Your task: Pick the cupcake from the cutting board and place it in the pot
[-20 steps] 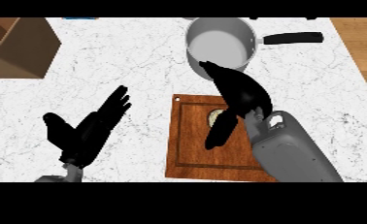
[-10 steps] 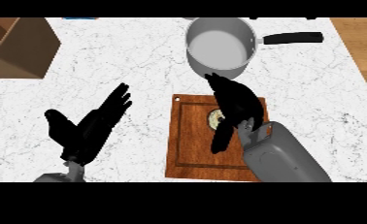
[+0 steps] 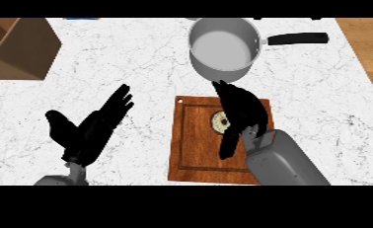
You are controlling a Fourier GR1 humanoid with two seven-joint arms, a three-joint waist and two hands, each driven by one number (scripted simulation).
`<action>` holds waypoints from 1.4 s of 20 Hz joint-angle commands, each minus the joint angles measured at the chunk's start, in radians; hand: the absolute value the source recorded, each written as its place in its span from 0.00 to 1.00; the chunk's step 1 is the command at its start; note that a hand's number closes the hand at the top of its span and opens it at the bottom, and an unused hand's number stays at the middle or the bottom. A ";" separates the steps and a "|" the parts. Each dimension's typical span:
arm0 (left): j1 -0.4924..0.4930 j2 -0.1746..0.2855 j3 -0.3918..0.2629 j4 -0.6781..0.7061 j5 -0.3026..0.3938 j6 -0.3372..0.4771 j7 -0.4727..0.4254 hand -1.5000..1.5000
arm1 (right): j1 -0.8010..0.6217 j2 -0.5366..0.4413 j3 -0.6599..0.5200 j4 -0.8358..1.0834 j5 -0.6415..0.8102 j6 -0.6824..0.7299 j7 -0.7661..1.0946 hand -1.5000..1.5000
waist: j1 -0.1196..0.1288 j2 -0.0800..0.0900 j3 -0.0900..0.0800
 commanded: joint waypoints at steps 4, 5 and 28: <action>0.014 -0.047 -0.018 -0.071 -0.041 0.022 0.055 0.50 | 0.026 0.048 -0.028 0.073 0.090 0.002 -0.005 0.00 | 0.003 0.000 0.000; -0.038 -0.060 -0.010 0.012 -0.037 -0.004 0.045 0.50 | 0.031 0.074 -0.006 0.113 0.118 -0.030 -0.039 0.00 | 0.001 0.001 0.000; -0.022 -0.088 0.071 -0.003 -0.081 -0.066 0.054 0.50 | 0.025 0.122 -0.121 0.319 0.208 -0.059 -0.367 1.00 | 0.000 0.001 0.000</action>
